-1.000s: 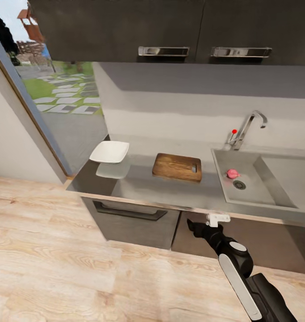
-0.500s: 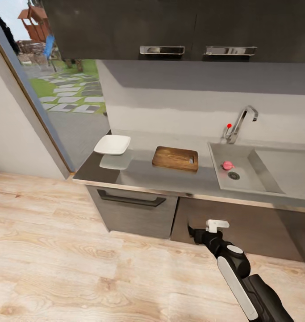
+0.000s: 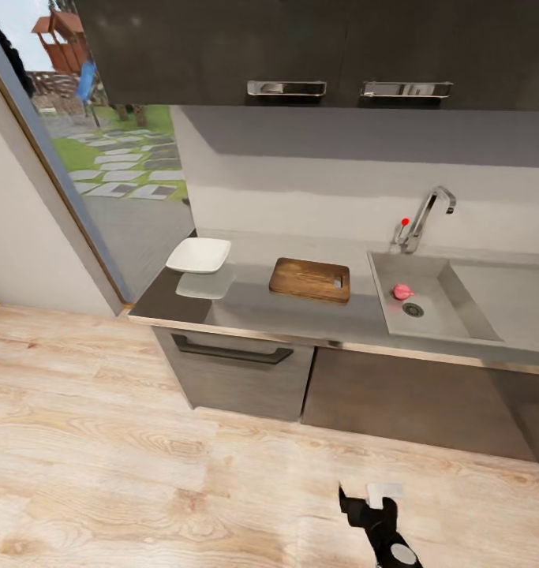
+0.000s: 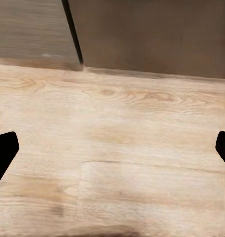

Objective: In the kitchen, take the Vidalia onion out of the sink, dice it on the chopping board with the paring knife, put the diced onion into the bowl on the countertop, then place both the paring knife and the chopping board into the sink.

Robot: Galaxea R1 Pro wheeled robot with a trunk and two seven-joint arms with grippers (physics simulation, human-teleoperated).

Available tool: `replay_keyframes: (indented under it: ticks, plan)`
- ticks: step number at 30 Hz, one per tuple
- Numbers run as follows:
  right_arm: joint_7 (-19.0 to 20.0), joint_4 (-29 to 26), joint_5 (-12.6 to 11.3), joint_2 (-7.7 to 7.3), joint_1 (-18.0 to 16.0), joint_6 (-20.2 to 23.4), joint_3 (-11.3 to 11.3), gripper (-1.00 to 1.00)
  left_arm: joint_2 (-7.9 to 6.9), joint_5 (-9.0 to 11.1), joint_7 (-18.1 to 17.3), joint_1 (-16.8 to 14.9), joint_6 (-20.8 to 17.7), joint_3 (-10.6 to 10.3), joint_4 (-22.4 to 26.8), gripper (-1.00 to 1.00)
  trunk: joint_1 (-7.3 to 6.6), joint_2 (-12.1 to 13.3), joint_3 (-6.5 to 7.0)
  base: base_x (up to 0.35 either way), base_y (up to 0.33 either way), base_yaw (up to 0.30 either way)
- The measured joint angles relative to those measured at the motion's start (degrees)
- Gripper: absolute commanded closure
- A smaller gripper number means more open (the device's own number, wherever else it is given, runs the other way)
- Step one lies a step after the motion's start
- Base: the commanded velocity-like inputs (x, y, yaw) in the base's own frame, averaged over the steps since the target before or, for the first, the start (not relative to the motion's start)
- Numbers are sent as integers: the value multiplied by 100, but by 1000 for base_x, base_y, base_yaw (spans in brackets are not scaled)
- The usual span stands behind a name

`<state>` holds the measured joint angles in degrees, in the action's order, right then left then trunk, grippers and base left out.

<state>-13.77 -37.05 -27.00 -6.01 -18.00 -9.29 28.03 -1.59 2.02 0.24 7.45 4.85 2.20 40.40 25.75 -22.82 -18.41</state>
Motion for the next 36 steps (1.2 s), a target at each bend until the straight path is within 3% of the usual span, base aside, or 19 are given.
replay_keyframes:
  ticks: [3, 8, 20, 36]
  plan:
    - [3, 467, -2, 184, 3, -424, 68, -100, 1, 11, 0, 0, 0, 1, -10, -100, 0, 0, 0, 0, 0, 0]
    - [0, 670, -7, 294, 4, -609, 96, -100, 1, 22, 0, 0, 0, 1, -30, -100, 0, 0, 3, 0, 0, 0]
    - [-8, 714, -10, 317, 4, -647, 101, -100, -7, 30, 0, 2, 0, 9, -41, -100, 0, 0, 53, 0, 0, -26]
    - [-6, 719, -18, 317, 5, -647, 101, -100, -16, 37, 0, 0, 110, 26, -204, -100, 0, 0, 104, 0, 0, -215]
